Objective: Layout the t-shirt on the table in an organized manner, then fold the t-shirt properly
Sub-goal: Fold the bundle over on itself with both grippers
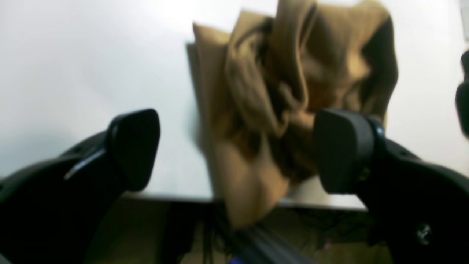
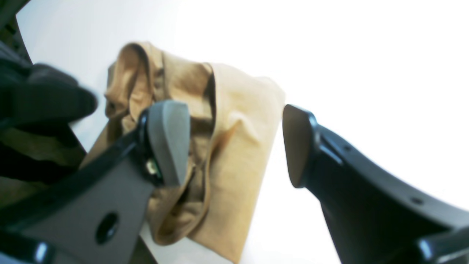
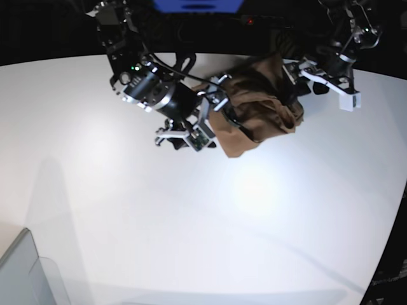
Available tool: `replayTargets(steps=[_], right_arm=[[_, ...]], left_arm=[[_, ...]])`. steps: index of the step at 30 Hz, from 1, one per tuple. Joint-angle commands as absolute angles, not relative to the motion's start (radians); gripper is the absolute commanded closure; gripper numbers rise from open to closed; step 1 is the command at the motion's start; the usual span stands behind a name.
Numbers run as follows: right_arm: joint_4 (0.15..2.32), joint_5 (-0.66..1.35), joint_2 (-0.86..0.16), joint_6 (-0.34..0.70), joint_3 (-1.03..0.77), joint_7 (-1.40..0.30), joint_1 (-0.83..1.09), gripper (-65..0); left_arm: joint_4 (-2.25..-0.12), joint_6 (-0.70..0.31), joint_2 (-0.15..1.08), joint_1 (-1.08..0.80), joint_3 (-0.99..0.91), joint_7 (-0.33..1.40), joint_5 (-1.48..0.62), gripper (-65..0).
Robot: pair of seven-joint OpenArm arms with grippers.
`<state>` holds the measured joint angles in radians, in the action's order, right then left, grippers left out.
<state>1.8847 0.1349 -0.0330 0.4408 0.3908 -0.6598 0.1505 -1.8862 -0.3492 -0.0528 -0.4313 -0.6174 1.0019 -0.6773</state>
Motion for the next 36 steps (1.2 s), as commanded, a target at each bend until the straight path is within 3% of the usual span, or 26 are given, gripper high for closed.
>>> replayTargets(steps=[1, 8, 20, 23, 28, 34, 36], right_arm=[[1.900, 0.147, -0.028, 0.446, 0.390, -0.631, 0.140, -40.4], [1.897, 0.147, -0.050, 0.446, 0.390, -0.631, 0.143, -40.4], [1.920, 0.147, -0.070, 0.446, 0.412, -0.631, 0.211, -40.2], [1.919, 0.147, -0.070, 0.446, 0.404, -0.631, 0.213, -40.2], [1.923, 0.147, -0.097, 0.446, 0.403, -0.630, 0.208, -40.1], [1.923, 0.145, -0.099, 0.446, 0.366, -0.630, 0.206, -40.1], [1.923, 0.145, -0.099, 0.446, 0.332, -0.630, 0.206, -40.1]], left_arm=[[-1.879, -0.354, -0.054, -0.417, -0.618, 0.987, -0.696, -65.0], [-1.751, -0.354, -0.108, -0.344, -0.608, 0.989, -0.685, -65.0], [-1.555, -0.355, -0.082, -0.311, -0.568, 0.912, -0.570, -63.7], [-1.520, -0.355, -0.053, -0.309, -0.513, 0.911, -0.570, -52.2], [-1.498, -0.355, -0.048, -0.309, -0.486, 0.909, -0.570, -23.2], [-1.497, -0.355, -0.045, -0.283, -0.484, 0.912, -0.558, -0.3], [-1.486, -0.355, -0.044, -0.259, -0.476, 0.917, -0.542, 0.0]])
